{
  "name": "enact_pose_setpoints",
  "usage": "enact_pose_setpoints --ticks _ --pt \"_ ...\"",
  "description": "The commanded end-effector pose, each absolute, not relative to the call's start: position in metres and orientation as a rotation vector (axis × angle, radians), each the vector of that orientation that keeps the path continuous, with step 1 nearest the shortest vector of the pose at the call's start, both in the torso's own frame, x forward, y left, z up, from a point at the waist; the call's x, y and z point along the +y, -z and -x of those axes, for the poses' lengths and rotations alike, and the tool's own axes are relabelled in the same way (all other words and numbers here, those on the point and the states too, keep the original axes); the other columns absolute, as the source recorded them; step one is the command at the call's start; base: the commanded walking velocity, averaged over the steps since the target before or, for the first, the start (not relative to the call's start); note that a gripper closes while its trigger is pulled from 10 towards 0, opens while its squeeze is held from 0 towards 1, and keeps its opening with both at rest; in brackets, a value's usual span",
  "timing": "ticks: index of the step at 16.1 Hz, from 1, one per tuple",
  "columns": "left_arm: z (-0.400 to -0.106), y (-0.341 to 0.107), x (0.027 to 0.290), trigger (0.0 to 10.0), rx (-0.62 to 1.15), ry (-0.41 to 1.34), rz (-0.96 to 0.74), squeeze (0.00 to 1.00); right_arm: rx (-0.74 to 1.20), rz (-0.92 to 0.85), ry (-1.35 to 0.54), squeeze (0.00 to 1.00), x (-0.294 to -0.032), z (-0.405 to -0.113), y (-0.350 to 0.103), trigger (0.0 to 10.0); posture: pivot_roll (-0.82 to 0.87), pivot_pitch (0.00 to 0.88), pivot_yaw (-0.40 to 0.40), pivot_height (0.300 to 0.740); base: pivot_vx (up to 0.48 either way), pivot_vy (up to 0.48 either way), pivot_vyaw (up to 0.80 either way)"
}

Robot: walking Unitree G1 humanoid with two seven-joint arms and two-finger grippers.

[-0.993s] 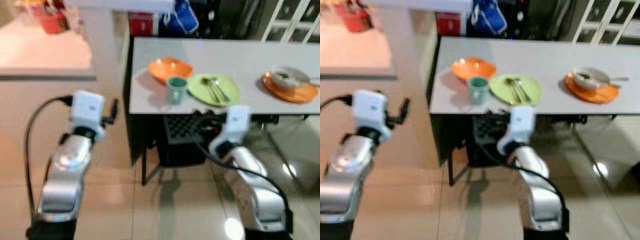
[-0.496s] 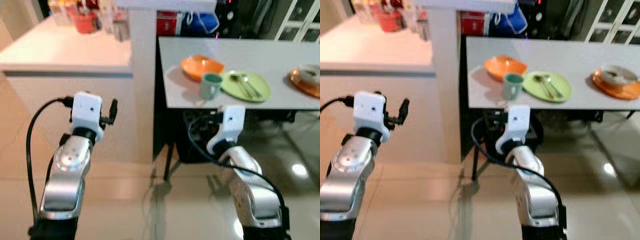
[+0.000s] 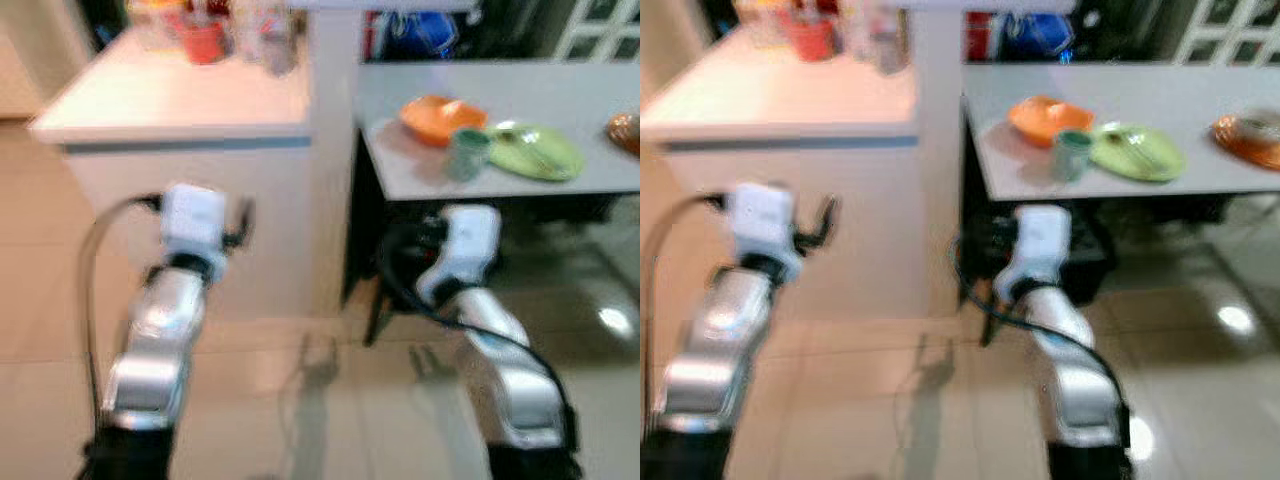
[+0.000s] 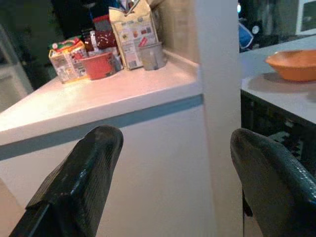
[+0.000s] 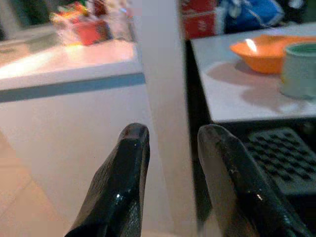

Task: Setting the table

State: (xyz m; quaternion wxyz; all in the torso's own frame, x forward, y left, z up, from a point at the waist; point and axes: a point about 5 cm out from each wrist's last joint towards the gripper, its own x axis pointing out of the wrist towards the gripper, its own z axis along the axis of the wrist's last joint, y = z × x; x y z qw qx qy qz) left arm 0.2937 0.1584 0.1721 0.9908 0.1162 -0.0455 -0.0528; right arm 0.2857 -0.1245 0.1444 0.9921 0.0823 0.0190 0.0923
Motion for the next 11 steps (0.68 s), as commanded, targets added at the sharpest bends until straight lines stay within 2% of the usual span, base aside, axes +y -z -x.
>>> enact_pose_setpoints --ticks 1,5,7,11 --pt "-0.294 -0.174 0.165 10.0 -0.095 0.086 -0.247 0.00 0.032 -0.165 -0.181 0.00 -0.122 -0.287 -0.148 10.0 0.03 0.000 0.000 0.740 0.000 0.386 0.00" --pt "-0.293 -0.175 0.164 10.0 -0.107 0.081 -0.243 0.00 0.020 -0.149 -0.187 0.00 -0.120 -0.286 -0.150 10.0 0.03 0.000 0.000 0.740 0.000 0.386 0.00" --pt "-0.291 -0.182 0.168 10.0 -0.135 0.010 -0.223 0.00 0.033 -0.146 -0.170 0.00 -0.124 -0.285 -0.149 10.0 0.03 0.000 -0.018 0.740 0.000 0.381 0.00" --pt "-0.293 -0.193 0.168 10.0 -0.191 -0.014 -0.187 0.00 -0.011 -0.104 -0.188 0.00 -0.120 -0.295 -0.161 10.0 0.03 0.000 -0.027 0.740 0.000 0.000 0.00"
